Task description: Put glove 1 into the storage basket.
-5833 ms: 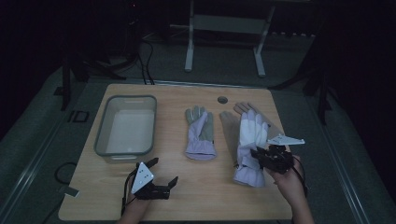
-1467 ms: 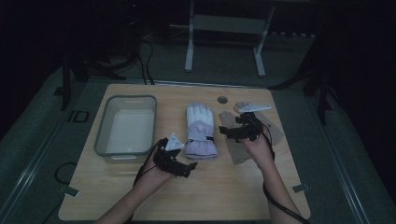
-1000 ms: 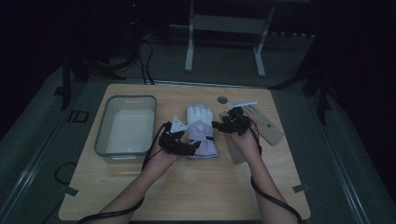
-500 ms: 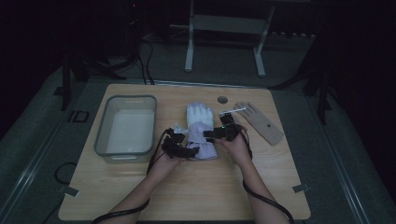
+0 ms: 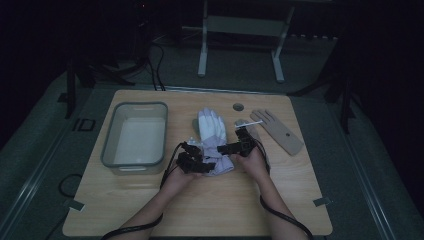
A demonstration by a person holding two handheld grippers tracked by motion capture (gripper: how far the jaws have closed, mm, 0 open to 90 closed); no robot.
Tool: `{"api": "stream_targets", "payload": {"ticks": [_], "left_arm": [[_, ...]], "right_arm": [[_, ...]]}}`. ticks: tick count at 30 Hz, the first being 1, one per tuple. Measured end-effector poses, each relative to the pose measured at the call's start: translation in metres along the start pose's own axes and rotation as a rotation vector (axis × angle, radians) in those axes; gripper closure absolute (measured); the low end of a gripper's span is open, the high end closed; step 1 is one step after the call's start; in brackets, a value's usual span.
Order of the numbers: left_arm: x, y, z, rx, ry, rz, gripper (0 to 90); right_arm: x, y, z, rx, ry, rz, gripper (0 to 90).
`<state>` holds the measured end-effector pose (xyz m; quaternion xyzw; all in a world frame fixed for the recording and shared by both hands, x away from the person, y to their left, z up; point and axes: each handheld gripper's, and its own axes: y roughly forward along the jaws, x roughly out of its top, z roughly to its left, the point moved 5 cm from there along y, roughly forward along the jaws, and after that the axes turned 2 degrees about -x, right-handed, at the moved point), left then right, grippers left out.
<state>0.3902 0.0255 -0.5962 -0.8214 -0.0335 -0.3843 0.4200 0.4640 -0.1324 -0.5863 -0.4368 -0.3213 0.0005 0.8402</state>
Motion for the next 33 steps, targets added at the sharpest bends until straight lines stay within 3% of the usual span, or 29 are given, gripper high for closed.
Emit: {"api": "stream_targets", "payload": {"ticks": [5, 8, 13, 17, 21, 33], "left_arm": [[-0.001, -0.005, -0.006, -0.016, -0.011, 0.003, 59.1], [0.001, -0.007, -0.008, -0.004, 0.01, 0.003, 67.3], [0.006, -0.01, -0.012, 0.001, 0.039, 0.025, 70.1], [0.013, -0.015, -0.014, 0.003, 0.058, 0.015, 70.6], [0.023, -0.025, -0.016, -0.021, 0.06, -0.004, 70.7], [0.049, -0.061, -0.023, -0.017, 0.121, -0.03, 70.7]], "right_arm": [[0.001, -0.004, 0.005, -0.039, -0.012, 0.016, 68.2], [0.0, -0.008, 0.008, -0.056, -0.009, 0.013, 72.5], [0.0, -0.016, 0.01, -0.063, -0.018, -0.006, 73.9], [0.002, -0.024, 0.011, -0.058, -0.019, -0.03, 74.4], [0.009, -0.036, 0.016, -0.047, -0.019, -0.067, 74.4], [0.03, -0.069, 0.04, -0.035, -0.04, -0.148, 74.3]]}}
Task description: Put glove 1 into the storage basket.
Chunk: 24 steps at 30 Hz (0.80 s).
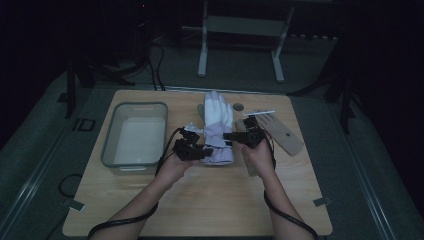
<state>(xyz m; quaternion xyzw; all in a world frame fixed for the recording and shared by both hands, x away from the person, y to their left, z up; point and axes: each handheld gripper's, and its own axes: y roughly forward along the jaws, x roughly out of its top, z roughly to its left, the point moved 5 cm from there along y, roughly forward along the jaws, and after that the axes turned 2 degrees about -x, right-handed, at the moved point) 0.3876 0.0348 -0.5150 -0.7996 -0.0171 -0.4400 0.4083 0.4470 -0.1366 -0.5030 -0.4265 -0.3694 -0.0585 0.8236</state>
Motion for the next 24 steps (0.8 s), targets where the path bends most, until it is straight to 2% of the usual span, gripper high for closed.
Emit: {"api": "stream_targets", "payload": {"ticks": [5, 14, 21, 24], "left_arm": [[0.004, -0.009, 0.0, -0.001, 0.009, -0.002, 70.7], [0.01, -0.033, 0.003, 0.014, 0.026, -0.005, 70.6], [0.011, -0.053, 0.013, 0.032, 0.034, -0.006, 70.6], [0.007, -0.064, 0.02, 0.038, 0.041, -0.027, 70.6]], "right_arm": [[0.008, -0.005, 0.011, -0.016, -0.051, -0.011, 74.3], [0.022, -0.008, 0.03, 0.003, -0.062, -0.026, 74.3], [0.031, -0.002, 0.044, 0.018, -0.064, -0.034, 74.3], [0.038, 0.003, 0.056, 0.024, -0.082, -0.042, 74.3]]}}
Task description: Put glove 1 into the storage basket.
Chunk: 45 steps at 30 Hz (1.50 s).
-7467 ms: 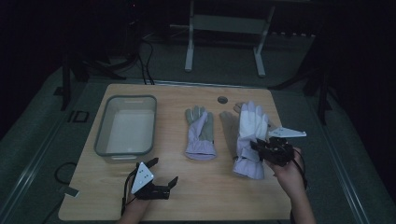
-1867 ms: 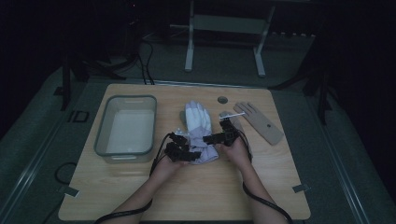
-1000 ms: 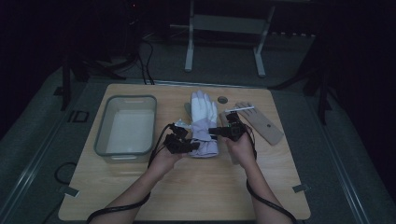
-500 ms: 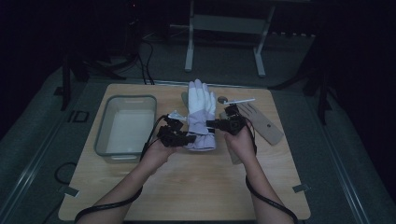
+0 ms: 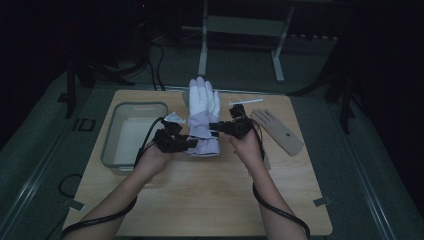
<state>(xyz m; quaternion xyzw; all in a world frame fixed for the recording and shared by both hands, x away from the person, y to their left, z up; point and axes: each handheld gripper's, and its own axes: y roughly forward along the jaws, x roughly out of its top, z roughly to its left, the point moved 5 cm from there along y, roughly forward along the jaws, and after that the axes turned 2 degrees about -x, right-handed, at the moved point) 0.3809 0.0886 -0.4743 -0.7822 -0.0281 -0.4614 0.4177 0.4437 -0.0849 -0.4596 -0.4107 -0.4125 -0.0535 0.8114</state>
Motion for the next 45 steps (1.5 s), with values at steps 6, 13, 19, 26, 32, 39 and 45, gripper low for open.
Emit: {"api": "stream_targets", "payload": {"ticks": [6, 13, 19, 26, 32, 39, 45], "left_arm": [[-0.005, -0.02, 0.013, 0.017, -0.003, 0.008, 70.6], [-0.014, -0.043, 0.03, 0.039, -0.012, 0.02, 70.6], [-0.023, -0.058, 0.043, 0.055, -0.018, 0.024, 70.6], [-0.04, -0.085, 0.068, 0.097, -0.057, 0.006, 70.6], [-0.055, -0.105, 0.087, 0.12, -0.075, 0.024, 70.6], [-0.071, -0.129, 0.105, 0.14, -0.093, 0.039, 70.6], [-0.083, -0.127, 0.114, 0.162, -0.1, 0.049, 70.5]], "right_arm": [[0.009, 0.013, 0.019, 0.015, -0.028, 0.001, 74.3], [0.019, 0.032, 0.041, 0.042, -0.025, 0.0, 74.3], [0.025, 0.051, 0.059, 0.066, -0.028, 0.021, 74.3], [0.039, 0.078, 0.084, 0.089, -0.059, 0.043, 74.3], [0.045, 0.104, 0.107, 0.105, -0.072, 0.064, 74.4], [0.048, 0.128, 0.134, 0.127, -0.093, 0.084, 74.4], [0.045, 0.143, 0.142, 0.122, -0.091, 0.095, 74.4]]}}
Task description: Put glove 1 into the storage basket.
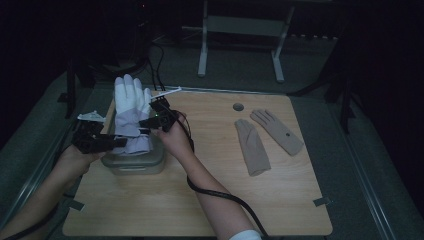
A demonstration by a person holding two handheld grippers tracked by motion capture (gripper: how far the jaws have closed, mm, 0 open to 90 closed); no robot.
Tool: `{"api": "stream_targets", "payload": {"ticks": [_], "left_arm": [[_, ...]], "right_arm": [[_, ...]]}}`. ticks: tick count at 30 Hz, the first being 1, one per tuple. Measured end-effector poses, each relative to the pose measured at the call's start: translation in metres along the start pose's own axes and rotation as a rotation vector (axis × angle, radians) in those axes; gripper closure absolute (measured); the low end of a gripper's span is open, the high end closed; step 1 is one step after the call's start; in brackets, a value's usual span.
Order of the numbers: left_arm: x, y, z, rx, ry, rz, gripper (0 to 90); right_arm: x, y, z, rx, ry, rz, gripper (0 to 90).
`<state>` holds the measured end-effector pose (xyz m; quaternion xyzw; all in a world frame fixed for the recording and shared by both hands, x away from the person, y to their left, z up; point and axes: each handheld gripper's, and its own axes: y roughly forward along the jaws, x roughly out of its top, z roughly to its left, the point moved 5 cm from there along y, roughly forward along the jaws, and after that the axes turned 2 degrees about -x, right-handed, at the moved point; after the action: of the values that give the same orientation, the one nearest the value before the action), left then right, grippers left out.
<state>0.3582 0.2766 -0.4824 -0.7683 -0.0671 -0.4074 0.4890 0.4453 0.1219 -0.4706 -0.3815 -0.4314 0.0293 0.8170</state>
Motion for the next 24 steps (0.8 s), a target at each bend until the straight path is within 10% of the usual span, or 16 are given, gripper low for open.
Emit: {"api": "stream_targets", "payload": {"ticks": [24], "left_arm": [[-0.028, 0.053, 0.013, -0.006, -0.096, 0.205, 69.9]], "right_arm": [[-0.038, 0.05, -0.022, -0.131, 0.006, 0.184, 72.8]]}}
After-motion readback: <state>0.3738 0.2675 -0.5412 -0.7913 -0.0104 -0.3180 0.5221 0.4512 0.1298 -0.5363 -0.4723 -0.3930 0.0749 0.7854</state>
